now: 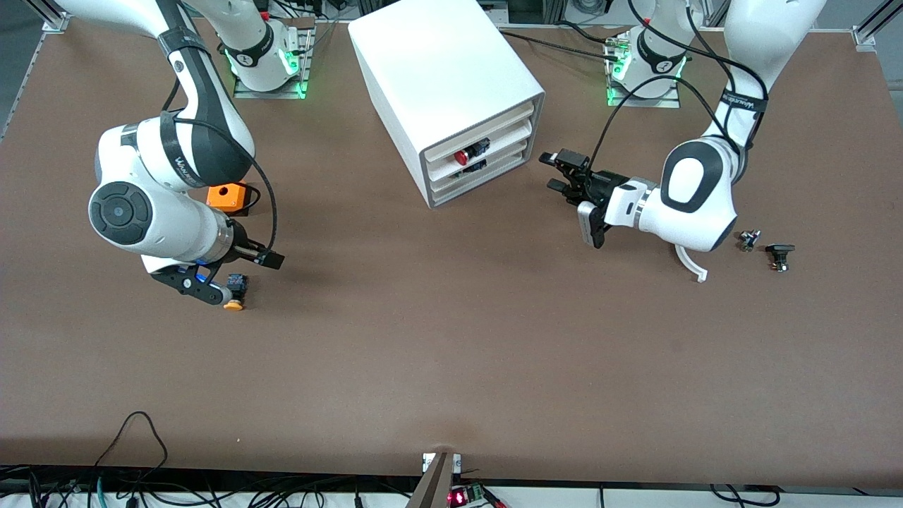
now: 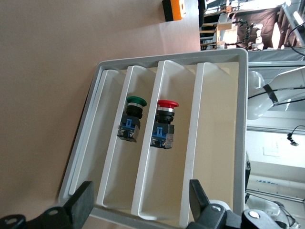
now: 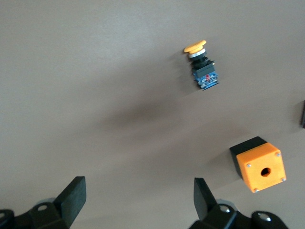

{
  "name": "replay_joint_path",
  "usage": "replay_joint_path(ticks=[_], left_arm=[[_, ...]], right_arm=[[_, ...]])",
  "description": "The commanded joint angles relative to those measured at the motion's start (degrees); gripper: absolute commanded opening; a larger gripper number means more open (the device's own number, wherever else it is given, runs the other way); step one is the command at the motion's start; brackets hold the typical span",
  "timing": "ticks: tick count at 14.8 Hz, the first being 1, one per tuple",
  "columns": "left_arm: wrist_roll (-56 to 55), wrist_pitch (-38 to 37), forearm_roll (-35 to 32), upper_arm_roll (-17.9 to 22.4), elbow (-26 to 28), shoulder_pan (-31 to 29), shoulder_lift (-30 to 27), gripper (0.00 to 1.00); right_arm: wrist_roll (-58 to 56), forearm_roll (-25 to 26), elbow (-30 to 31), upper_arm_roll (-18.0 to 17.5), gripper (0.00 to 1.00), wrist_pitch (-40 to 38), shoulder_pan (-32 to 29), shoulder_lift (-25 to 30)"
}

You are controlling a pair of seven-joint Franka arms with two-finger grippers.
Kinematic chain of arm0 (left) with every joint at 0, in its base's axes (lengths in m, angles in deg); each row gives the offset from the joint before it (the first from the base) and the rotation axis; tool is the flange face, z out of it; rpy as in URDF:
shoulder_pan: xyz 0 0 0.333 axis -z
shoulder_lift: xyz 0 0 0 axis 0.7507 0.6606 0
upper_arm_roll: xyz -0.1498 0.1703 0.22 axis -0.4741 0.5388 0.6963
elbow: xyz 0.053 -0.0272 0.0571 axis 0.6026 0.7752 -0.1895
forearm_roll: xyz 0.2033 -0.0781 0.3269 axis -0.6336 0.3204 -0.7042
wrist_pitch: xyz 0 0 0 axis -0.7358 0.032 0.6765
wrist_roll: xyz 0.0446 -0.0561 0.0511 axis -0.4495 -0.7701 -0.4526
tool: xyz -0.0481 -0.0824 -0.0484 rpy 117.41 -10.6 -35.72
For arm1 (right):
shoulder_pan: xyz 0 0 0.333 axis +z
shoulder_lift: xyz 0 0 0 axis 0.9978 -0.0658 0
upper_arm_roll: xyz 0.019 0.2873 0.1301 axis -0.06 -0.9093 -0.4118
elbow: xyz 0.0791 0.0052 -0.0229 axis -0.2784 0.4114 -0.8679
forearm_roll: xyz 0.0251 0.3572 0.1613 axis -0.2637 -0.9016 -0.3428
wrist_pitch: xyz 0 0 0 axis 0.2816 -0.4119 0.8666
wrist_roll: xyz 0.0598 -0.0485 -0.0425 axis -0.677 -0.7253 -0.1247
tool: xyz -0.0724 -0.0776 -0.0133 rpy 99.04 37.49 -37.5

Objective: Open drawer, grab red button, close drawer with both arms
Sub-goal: 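Reach the left gripper to the drawer handle while the right gripper moves inward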

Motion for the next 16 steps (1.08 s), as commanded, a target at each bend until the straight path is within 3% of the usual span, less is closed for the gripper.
replay_joint_path(ticks=[1,4,8,12,16], left_arm=[[3.43,2.37,4.8,0.27,3.4,1.56,0.41,0.88],[6.41,4.91,6.56,-0.34,6.47,3.23,1.19,0.83],[14.23,6.16,14.65,-1.75,10.79,3.41,2.69,0.81],[14.6,6.07,16.06,-3.06,11.84,3.5,3.04,0.54],[14.6,6.07,17.12,-4.56,13.25,3.32,3.66,0.54]], right_arm=[[1.36,-1.24,-0.59,-0.1,1.0,1.03,0.6,-0.57],[1.53,-1.32,-0.59,-0.1,1.0,1.92,0.96,-0.92],[1.53,-1.32,-0.95,-0.1,1.0,2.0,0.96,-0.92],[1.62,-1.24,-0.95,-0.1,1.0,1.92,1.13,-1.19],[1.62,-1.24,-0.95,-0.1,1.0,1.92,1.39,-1.27]])
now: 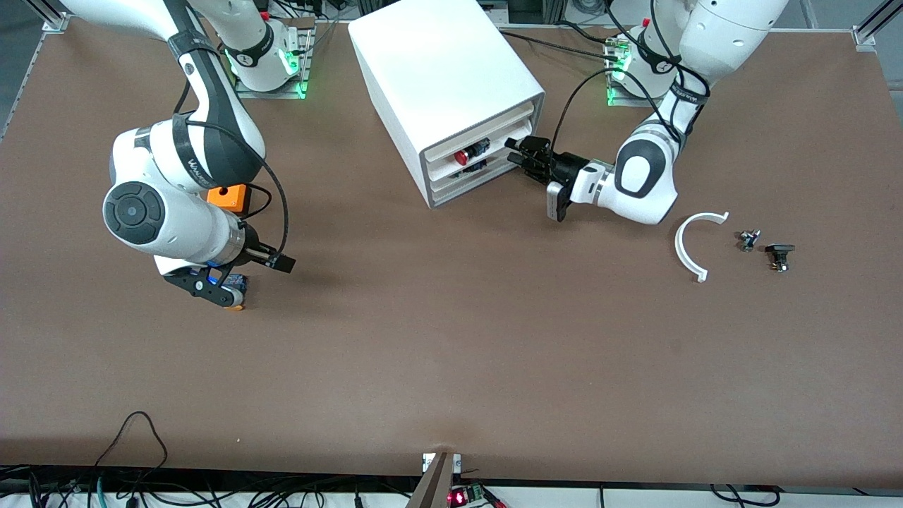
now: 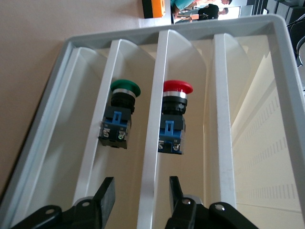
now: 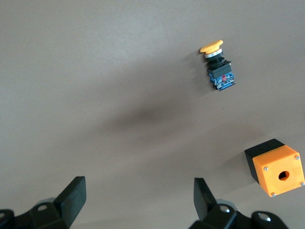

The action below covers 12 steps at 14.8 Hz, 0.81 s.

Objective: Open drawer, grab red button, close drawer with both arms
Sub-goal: 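Pull the cabinet drawer open with the left gripper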

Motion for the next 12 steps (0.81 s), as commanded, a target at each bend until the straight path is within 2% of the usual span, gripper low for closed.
replay_joint_path(ticks=[1,4,5,8,9,12], left_arm=[[1.8,0.44,2.54,-0.66,1.41,-0.11,0.25,0.54],[1.89,0.44,3.51,-1.72,2.12,-0.19,0.25,0.52],[2.06,0.44,3.51,-1.81,2.12,-0.19,0.16,0.46],[2.68,0.44,3.51,-1.81,2.12,-0.28,0.16,0.03],[2.68,0.44,3.51,-1.81,2.12,-0.63,0.16,0.0],[2.59,0.35,3.43,-1.72,1.86,-0.98,0.16,0.0]], right_arm=[[1.06,-0.67,-0.94,-0.06,1.0,-0.03,0.31,-0.64],[5.95,-0.58,-1.2,-0.06,1.0,-0.03,1.01,-1.08],[7.81,-0.58,-1.9,-0.06,1.0,-0.03,1.28,-1.43],[9.85,-0.67,-3.83,-0.06,1.0,-0.03,2.42,-2.57],[10.64,-0.84,-4.01,-0.06,1.0,0.05,2.42,-2.66],[13.89,-3.47,-4.28,-0.06,1.0,2.15,3.12,-3.01]])
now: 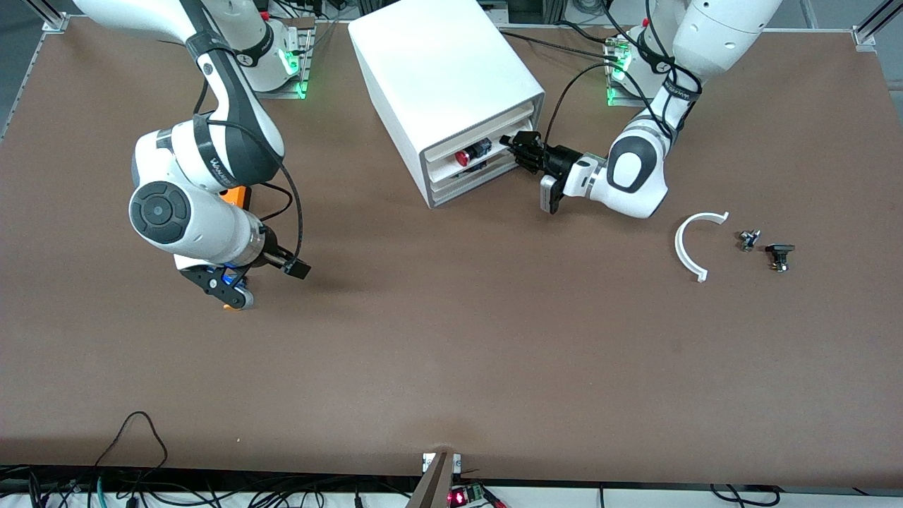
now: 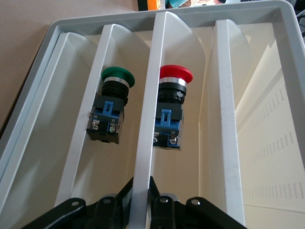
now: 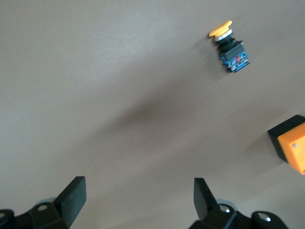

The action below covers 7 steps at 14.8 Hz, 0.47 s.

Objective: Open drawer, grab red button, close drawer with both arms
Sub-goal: 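Pull the cabinet drawer open with the left gripper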

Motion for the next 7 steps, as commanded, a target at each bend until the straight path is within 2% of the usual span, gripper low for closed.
replay_joint_path(ticks=[1,3,5,7], left_arm=[[1.56,0.4,1.36,-0.17,0.14,-1.23,-0.11,0.0],[1.3,0.4,0.75,-0.08,-0.47,-2.37,-0.02,0.0],[1.03,0.31,-0.3,0.18,-2.14,-3.86,0.41,0.0],[0.77,0.14,-3.72,0.27,-5.64,-6.06,2.6,0.0]], right_arm=[[3.66,-1.99,-1.76,0.05,1.0,2.46,1.22,-1.18],[5.68,-2.07,-1.94,0.05,1.0,4.4,2.18,-1.62],[8.83,-2.16,-5.0,0.05,1.0,4.23,3.24,-3.28],[12.0,-2.07,-7.55,0.05,1.0,4.23,4.47,-4.96]])
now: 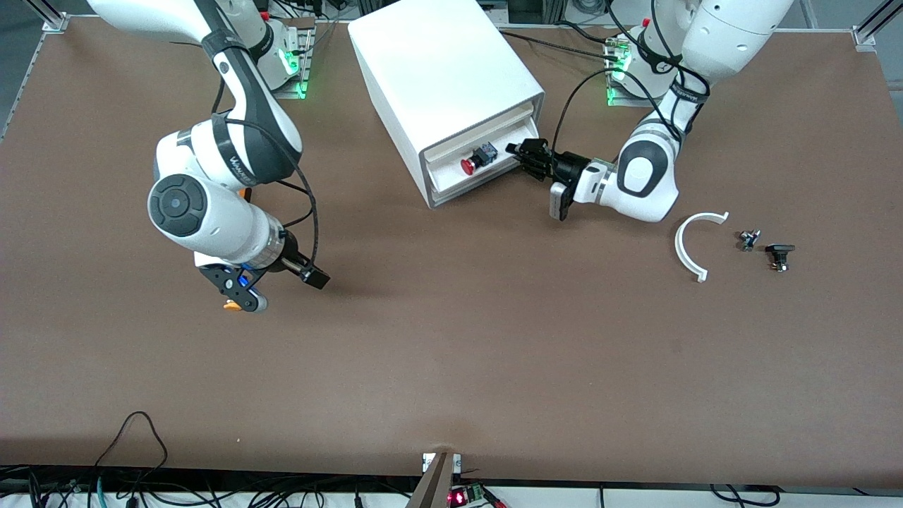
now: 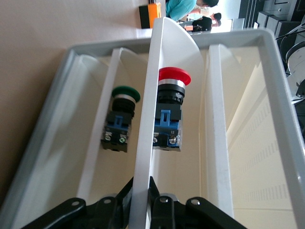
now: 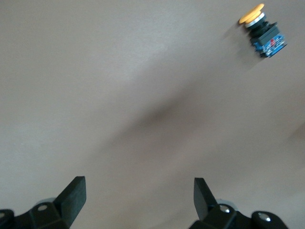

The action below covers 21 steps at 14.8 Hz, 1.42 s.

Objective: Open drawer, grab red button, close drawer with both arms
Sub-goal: 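Pull the cabinet drawer open with the left gripper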

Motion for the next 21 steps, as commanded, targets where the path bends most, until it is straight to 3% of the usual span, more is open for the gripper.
replay_joint_path(ticks=[1,5,9,10,11,12,13,17,21], left_arm=[[0.65,-0.32,-3.81,-0.05,-6.18,-3.82,4.08,0.0],[0.47,-3.3,-8.48,-0.05,-14.18,-7.87,9.27,0.0],[-2.41,-3.66,-12.08,-0.05,-17.01,-9.2,9.63,0.0],[-3.04,-3.75,-12.26,-0.05,-17.01,-9.28,9.63,0.24],[-2.96,-4.01,-12.26,-0.05,-17.01,-9.37,9.63,0.31],[-3.22,-4.88,-12.26,-0.05,-17.1,-9.81,9.37,0.89],[-3.31,-5.5,-12.26,0.03,-17.18,-10.33,9.02,1.0],[-6.62,-11.02,-14.53,0.38,-20.07,-12.35,7.71,1.0],[-27.07,-19.46,-26.12,0.3,-30.25,-14.21,5.33,1.0]], right_arm=[[4.4,-0.62,-5.72,0.14,1.0,-0.35,1.86,-3.81],[9.14,-0.53,-9.32,0.14,1.0,-0.35,4.14,-6.01],[15.64,-0.53,-13.1,0.14,1.0,-0.61,7.3,-7.77],[17.48,-0.62,-14.24,0.14,1.0,-0.61,8.36,-7.95],[19.24,-0.62,-15.38,0.14,1.0,-0.79,9.24,-8.47],[21.0,-0.62,-16.35,0.14,1.0,-0.79,10.12,-8.48],[22.58,-0.62,-16.8,0.14,1.0,-0.79,11.34,-8.48],[28.74,-0.53,-17.59,0.14,1.0,-0.18,15.12,-8.48],[34.54,-0.53,-17.68,0.22,1.0,2.36,18.99,-9.53]])
